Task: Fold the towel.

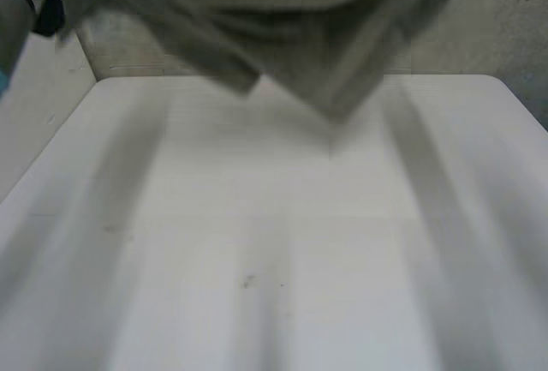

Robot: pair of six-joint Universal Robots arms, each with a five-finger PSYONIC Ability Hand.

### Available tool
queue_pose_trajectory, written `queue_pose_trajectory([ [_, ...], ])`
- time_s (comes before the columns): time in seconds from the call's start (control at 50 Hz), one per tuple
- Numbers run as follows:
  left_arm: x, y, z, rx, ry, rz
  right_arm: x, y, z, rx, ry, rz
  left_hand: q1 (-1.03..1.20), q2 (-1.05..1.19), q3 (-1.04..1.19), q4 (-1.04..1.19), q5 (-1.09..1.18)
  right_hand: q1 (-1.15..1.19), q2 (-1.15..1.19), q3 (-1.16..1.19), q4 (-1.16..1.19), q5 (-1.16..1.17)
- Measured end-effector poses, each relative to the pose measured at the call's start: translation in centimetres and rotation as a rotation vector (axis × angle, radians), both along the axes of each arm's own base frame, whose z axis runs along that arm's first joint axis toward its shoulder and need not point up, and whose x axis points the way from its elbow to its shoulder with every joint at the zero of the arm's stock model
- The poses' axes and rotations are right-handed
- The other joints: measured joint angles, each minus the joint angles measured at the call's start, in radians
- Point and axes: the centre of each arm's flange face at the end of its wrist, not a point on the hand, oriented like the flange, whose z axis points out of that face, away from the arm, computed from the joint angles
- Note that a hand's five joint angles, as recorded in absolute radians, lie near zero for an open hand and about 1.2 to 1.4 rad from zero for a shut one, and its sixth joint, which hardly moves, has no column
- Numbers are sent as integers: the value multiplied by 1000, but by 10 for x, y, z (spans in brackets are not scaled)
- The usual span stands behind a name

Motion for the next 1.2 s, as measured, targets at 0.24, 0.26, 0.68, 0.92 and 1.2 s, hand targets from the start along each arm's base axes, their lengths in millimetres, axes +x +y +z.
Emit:
queue_pose_trajectory([
  [0.24, -1, 42, -82, 336, -70, -35, 9, 13, -49, 298, 103, 130, 0, 0, 0, 0, 0, 0, 0, 0, 0, 0],
  [0.26, -2, 51, -102, 400, -95, -46, 10, 12, -66, 369, 129, 143, 0, 0, 0, 0, 0, 0, 0, 0, 0, 0],
  [0.68, -22, 213, -248, 840, -528, -327, -5, 64, -246, 1020, 468, 213, 0, 0, 0, 0, 0, 0, 0, 0, 0, 0],
  [0.92, -24, 240, -223, 795, -576, -403, -11, 96, -230, 1003, 486, 282, -684, -722, -706, -708, -702, 0, 0, 0, 0, 0],
  [1.2, -32, 159, -186, 560, -590, -262, -17, 91, -238, 964, 496, 262, -996, -1033, -1030, -1034, -994, 0, 0, 0, 0, 0],
])
